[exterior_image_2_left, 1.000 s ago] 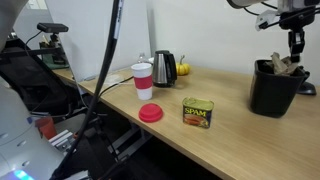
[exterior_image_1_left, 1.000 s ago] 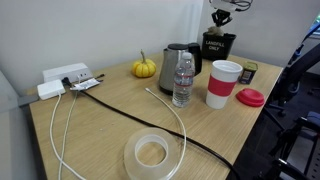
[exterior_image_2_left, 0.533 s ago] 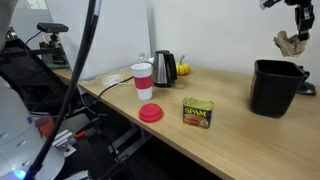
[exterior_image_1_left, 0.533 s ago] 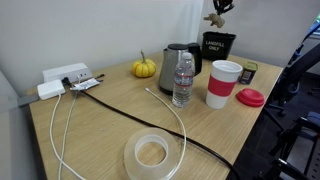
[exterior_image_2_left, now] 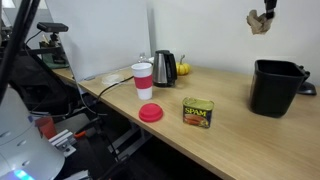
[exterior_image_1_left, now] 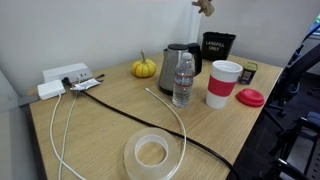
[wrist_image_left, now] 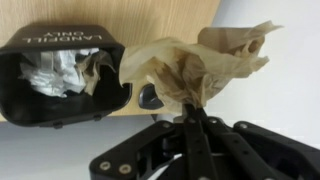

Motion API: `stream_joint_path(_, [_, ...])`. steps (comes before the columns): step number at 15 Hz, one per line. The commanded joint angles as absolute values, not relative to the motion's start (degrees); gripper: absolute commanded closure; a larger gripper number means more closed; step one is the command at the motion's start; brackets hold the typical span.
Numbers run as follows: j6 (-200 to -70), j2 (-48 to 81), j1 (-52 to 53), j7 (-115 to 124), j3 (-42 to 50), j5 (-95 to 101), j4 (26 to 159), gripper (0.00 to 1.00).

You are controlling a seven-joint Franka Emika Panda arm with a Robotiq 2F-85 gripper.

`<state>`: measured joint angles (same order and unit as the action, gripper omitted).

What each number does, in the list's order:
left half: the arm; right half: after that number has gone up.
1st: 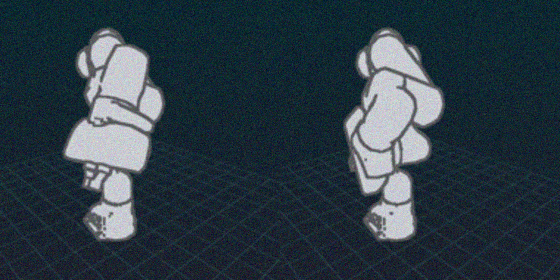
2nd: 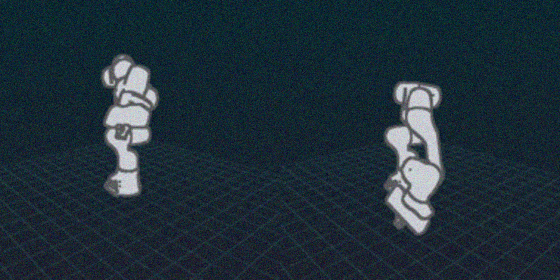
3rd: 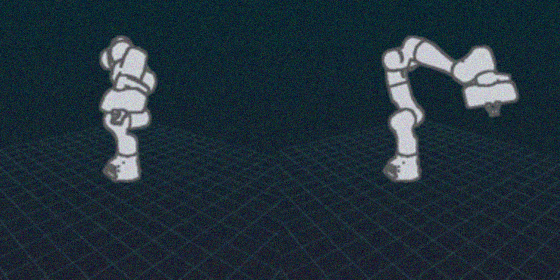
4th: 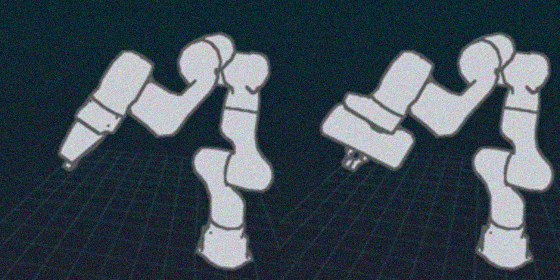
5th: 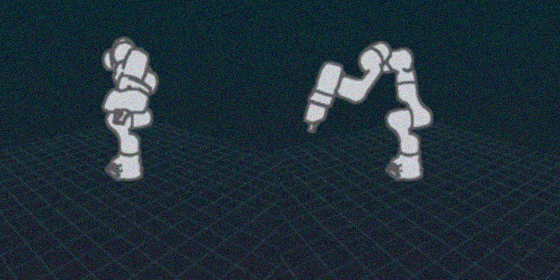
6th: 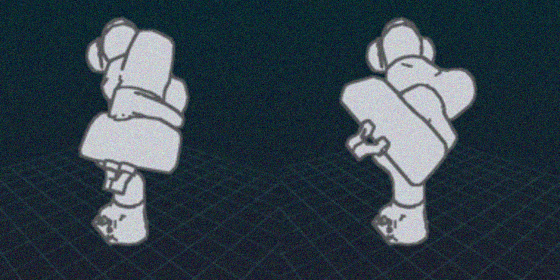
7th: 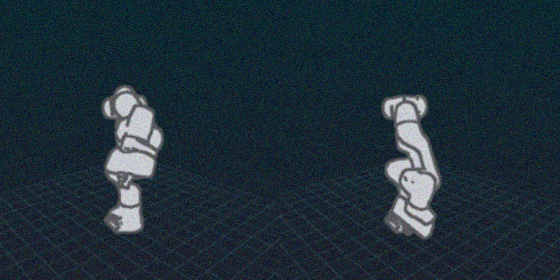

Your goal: Remove the brown paper from the bin and put it on the table

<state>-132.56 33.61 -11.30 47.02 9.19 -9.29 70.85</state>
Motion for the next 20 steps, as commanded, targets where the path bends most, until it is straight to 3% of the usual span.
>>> stream_joint_path(1, [-135.87,32.94,-11.26,45.67,7.29,-11.40,76.81,1.00])
stream_joint_path(10, [-133.66,34.49,-10.42,38.24,7.47,-12.03,86.21,1.00])
stream_joint_path(20, [-138.79,34.84,-2.10,38.49,9.41,-6.87,93.32,1.00])
